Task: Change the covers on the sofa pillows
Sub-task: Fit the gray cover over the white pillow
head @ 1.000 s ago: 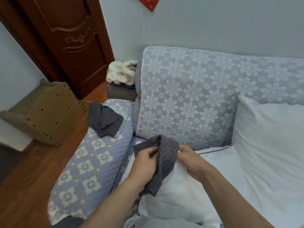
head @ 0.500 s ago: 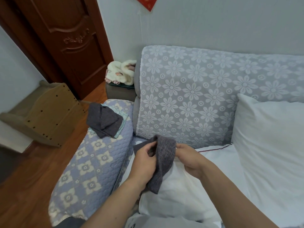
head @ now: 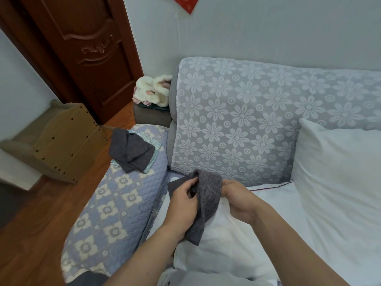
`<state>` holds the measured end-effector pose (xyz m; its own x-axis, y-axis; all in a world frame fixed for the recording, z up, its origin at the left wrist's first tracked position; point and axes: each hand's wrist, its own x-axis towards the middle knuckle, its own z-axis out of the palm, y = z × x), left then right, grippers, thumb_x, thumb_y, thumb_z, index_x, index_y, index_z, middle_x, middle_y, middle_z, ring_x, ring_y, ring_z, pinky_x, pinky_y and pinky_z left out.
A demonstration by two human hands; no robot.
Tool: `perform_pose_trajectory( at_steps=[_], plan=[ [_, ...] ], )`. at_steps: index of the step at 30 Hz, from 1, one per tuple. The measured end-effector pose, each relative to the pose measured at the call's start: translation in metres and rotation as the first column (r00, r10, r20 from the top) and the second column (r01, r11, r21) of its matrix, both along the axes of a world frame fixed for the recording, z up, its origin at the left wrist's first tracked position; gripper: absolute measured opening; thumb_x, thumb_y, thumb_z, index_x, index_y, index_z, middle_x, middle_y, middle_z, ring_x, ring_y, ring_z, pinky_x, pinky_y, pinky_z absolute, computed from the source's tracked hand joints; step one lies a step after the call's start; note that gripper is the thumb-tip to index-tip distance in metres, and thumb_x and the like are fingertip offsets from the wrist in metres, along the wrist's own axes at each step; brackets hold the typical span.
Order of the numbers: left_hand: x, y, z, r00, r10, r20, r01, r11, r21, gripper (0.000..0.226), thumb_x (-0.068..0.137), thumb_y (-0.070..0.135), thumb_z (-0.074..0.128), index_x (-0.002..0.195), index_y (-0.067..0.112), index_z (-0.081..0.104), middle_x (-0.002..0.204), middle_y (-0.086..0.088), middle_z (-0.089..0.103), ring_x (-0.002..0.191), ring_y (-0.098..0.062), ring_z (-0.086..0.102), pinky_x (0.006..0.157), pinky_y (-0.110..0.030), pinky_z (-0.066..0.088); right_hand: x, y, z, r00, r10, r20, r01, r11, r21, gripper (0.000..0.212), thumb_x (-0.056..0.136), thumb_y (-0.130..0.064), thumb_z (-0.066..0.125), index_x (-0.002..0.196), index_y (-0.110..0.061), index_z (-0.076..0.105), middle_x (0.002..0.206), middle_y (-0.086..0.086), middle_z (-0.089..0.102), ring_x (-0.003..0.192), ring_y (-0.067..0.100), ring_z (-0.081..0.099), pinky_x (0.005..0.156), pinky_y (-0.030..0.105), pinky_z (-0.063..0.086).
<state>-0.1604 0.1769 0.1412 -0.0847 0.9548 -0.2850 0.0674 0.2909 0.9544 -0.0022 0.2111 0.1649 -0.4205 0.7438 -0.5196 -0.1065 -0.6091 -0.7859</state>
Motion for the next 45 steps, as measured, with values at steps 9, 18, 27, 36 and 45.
perform_pose_trajectory(
  at_steps=[9,18,27,36,45],
  plan=[
    [0.0,0.0,0.0,0.988,-0.146,-0.042,0.149,0.987,0.067,0.035,0.099,0.013,0.062,0.129,0.031,0.066,0.118,0.015,0.073,0.114,-0.005,0.066,0.102,-0.034,0.052,-0.001,0.01,0.006,0.999,0.051,-0.007,-0.052,0.994,-0.095,0.023,0.091,0.006,0.059,0.111,0.003,0.07,0.112,0.02,0.072,0.103,0.029,0.07,0.094,0.042,0.055],
    [-0.004,0.003,-0.015,0.967,-0.238,-0.089,0.236,0.971,-0.032,0.049,0.09,0.038,0.07,0.135,0.043,0.053,0.124,0.016,0.069,0.117,-0.004,0.063,0.105,-0.039,0.049,0.002,0.013,0.006,0.999,0.025,-0.03,-0.029,0.989,-0.145,0.032,0.091,0.01,0.052,0.12,0.009,0.065,0.122,0.027,0.066,0.106,0.033,0.068,0.091,0.042,0.056],
    [0.003,-0.012,-0.021,0.954,-0.15,0.261,0.196,0.968,-0.158,0.036,0.096,0.043,0.066,0.129,0.035,0.055,0.121,-0.001,0.072,0.113,-0.017,0.068,0.098,-0.04,0.055,-0.003,0.013,-0.004,0.974,-0.06,-0.219,-0.001,0.963,-0.269,0.032,0.095,-0.011,0.058,0.119,0.008,0.066,0.122,0.025,0.065,0.108,0.035,0.065,0.097,0.044,0.053],
    [-0.003,0.001,-0.021,0.999,0.034,-0.007,-0.032,0.989,0.145,0.014,0.099,0.03,0.061,0.113,0.034,0.063,0.113,0.005,0.07,0.11,-0.015,0.067,0.099,-0.046,0.053,-0.008,0.015,-0.01,1.0,0.012,0.007,-0.012,1.0,0.016,0.035,0.088,0.011,0.06,0.119,-0.003,0.069,0.116,0.016,0.072,0.111,0.025,0.067,0.097,0.037,0.053],
    [-0.01,0.015,-0.007,0.971,0.01,-0.241,-0.001,0.999,0.038,0.011,0.093,0.028,0.064,0.091,0.025,0.075,0.092,0.009,0.074,0.088,-0.005,0.068,0.084,-0.032,0.054,-0.021,0.012,-0.03,0.946,-0.081,0.313,0.055,0.994,0.093,0.023,0.086,-0.001,0.069,0.106,-0.009,0.075,0.099,0.008,0.077,0.096,0.024,0.071,0.083,0.037,0.057]
  ],
)
